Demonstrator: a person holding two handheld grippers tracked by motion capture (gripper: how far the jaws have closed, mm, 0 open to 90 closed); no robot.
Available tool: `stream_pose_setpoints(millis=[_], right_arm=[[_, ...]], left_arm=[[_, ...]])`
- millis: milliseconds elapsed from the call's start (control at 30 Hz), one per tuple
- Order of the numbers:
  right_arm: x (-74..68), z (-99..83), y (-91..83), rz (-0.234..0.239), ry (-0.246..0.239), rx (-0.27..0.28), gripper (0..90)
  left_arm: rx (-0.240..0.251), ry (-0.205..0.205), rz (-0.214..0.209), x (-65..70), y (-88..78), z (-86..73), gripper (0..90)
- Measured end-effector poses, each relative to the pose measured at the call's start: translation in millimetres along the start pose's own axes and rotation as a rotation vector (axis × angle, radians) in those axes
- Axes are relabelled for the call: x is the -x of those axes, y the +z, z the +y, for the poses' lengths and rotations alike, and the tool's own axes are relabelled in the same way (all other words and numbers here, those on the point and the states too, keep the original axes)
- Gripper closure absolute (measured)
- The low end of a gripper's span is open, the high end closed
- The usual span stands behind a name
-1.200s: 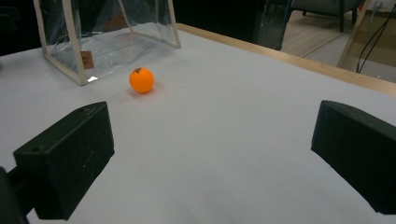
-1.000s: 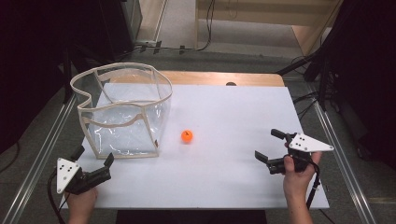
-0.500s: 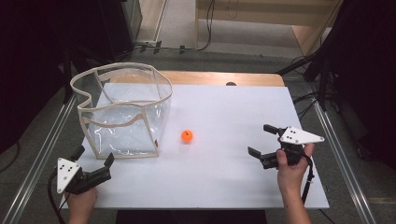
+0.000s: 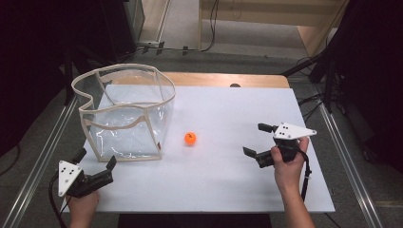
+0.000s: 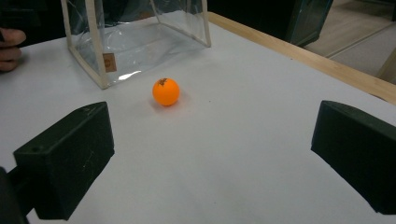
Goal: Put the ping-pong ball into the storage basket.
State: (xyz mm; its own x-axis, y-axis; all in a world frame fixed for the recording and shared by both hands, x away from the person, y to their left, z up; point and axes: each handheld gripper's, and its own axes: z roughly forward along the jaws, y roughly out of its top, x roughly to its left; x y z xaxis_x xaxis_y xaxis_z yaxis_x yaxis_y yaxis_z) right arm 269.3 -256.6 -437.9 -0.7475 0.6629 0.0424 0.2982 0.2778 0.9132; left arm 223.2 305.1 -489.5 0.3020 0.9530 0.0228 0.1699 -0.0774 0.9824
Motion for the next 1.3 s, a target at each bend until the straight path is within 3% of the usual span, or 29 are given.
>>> stream_pose_setpoints(millis=[1300], right_arm=[[-4.9, 36.4, 51.0, 0.078, -0.07, -0.112, 0.0]], left_arm=[[-0.002, -0.001, -0.001, -0.2, 0.4, 0.2, 0.0]])
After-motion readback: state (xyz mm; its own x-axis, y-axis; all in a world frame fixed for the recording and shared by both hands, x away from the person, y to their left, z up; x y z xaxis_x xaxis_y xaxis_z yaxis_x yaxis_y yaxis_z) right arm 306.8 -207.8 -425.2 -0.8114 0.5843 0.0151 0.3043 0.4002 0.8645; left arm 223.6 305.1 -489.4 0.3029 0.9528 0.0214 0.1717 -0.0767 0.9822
